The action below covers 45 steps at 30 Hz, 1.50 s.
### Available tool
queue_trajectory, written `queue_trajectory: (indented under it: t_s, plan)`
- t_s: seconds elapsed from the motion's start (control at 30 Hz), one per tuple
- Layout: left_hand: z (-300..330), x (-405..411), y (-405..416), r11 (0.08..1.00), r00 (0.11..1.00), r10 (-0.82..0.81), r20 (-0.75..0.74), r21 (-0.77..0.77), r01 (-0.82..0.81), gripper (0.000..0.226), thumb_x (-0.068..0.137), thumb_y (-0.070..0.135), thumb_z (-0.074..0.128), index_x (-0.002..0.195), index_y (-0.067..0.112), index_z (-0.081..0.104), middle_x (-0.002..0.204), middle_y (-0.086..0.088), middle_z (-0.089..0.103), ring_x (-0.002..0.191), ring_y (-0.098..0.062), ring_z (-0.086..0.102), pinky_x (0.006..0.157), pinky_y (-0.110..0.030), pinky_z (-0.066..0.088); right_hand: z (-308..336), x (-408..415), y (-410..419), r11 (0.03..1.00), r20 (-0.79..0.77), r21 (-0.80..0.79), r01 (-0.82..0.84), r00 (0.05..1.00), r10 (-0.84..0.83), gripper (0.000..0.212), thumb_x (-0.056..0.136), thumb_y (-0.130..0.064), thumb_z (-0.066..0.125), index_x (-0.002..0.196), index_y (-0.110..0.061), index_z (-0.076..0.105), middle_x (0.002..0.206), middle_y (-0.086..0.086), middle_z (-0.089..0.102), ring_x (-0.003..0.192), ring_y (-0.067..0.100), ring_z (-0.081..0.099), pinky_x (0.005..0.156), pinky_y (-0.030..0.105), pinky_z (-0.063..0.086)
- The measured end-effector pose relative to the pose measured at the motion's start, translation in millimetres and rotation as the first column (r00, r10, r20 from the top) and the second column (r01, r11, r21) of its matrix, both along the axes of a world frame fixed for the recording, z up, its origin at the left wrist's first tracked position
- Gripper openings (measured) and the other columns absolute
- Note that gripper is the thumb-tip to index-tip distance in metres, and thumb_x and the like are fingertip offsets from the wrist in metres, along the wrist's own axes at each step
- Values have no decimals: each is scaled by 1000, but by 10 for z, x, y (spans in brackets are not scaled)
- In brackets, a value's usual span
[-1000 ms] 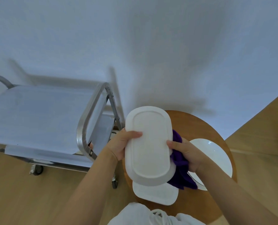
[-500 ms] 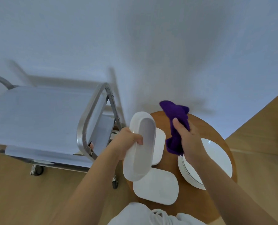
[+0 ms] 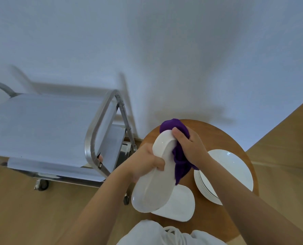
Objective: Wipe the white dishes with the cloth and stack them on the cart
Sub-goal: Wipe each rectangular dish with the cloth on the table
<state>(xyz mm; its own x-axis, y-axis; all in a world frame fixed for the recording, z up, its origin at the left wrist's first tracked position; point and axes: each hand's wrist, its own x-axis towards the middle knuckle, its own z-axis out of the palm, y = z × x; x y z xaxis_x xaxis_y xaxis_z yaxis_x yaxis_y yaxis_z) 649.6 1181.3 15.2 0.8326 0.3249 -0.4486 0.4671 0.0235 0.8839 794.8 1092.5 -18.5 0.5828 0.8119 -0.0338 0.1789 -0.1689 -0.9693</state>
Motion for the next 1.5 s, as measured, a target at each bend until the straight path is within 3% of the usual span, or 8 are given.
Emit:
queue_trajectory:
  t_s: [0.2, 0.33, 0.43, 0.57, 0.9, 1.17, 1.37, 1.5]
  plan:
    - [21, 86, 51, 939, 944, 320, 84, -162, -304, 50, 44, 6, 65, 94, 4, 70, 94, -18, 69, 91, -39, 65, 81, -52, 55, -114, -125, -105, 989, -279, 51, 140, 953, -121, 26, 85, -56, 52, 109, -47, 49, 99, -16, 65, 85, -1, 64, 62, 13, 50]
    - [-3, 193, -25, 902, 908, 408, 93, -192, -386, 55, 50, 12, 70, 104, 4, 67, 95, -18, 71, 88, -38, 68, 77, -49, 57, -116, -178, -89, 983, -114, 42, 180, 978, -174, 61, 80, -56, 48, 136, -37, 33, 135, -8, 44, 115, 5, 50, 90, 24, 44]
    - [-61, 291, -113, 873, 873, 473, 123, -198, -445, 34, 81, 39, 71, 100, 11, 69, 83, -7, 75, 75, -22, 73, 60, -30, 56, -161, -236, -91, 990, 51, 45, 136, 989, -139, 69, 86, -56, 39, 148, -35, 15, 153, -12, 20, 136, 1, 25, 111, 31, 27]
    - [-59, 401, -172, 867, 868, 495, 44, -84, -491, 72, 75, 81, 27, 105, 27, 64, 88, -2, 72, 82, -18, 71, 65, -30, 58, -190, -397, -26, 988, 92, -62, 141, 987, -135, 61, 85, -60, 23, 142, -50, 4, 156, -18, 9, 143, 7, 7, 116, 47, 17]
    - [50, 435, -57, 792, 807, 585, 85, -277, -545, 45, 97, 58, 29, 110, 28, 60, 105, -4, 70, 106, -27, 65, 93, -43, 52, 62, -357, 200, 996, 301, -93, 3, 953, 26, 52, 90, -53, 20, 142, -49, 14, 154, -21, 10, 143, 5, 2, 117, 41, 5]
    - [111, 486, 141, 682, 677, 723, 139, -305, -665, 57, 95, 63, 31, 82, 19, 65, 63, 4, 73, 57, -7, 69, 43, -16, 49, 52, -750, 187, 998, 278, -64, -16, 960, 33, 46, 89, -52, 7, 134, -47, -2, 145, -30, -3, 142, 3, -7, 118, 39, -1]
    - [57, 432, 153, 555, 578, 811, 96, -437, -707, 47, 90, 67, 38, 89, 22, 52, 79, -4, 71, 67, -20, 71, 49, -28, 56, -110, -933, -89, 978, 564, -146, 150, 824, -42, 52, 87, -54, -7, 135, -41, 8, 154, -9, 16, 144, 18, 10, 117, 42, 4]
    - [20, 374, 139, 539, 599, 790, 127, -610, -581, 48, 93, 63, 35, 96, 20, 55, 73, -4, 75, 67, -22, 73, 53, -36, 58, -133, -860, -164, 969, 492, -103, 224, 858, -146, 49, 96, -40, 26, 139, -20, 42, 149, 7, 31, 140, 33, 22, 113, 56, 18]
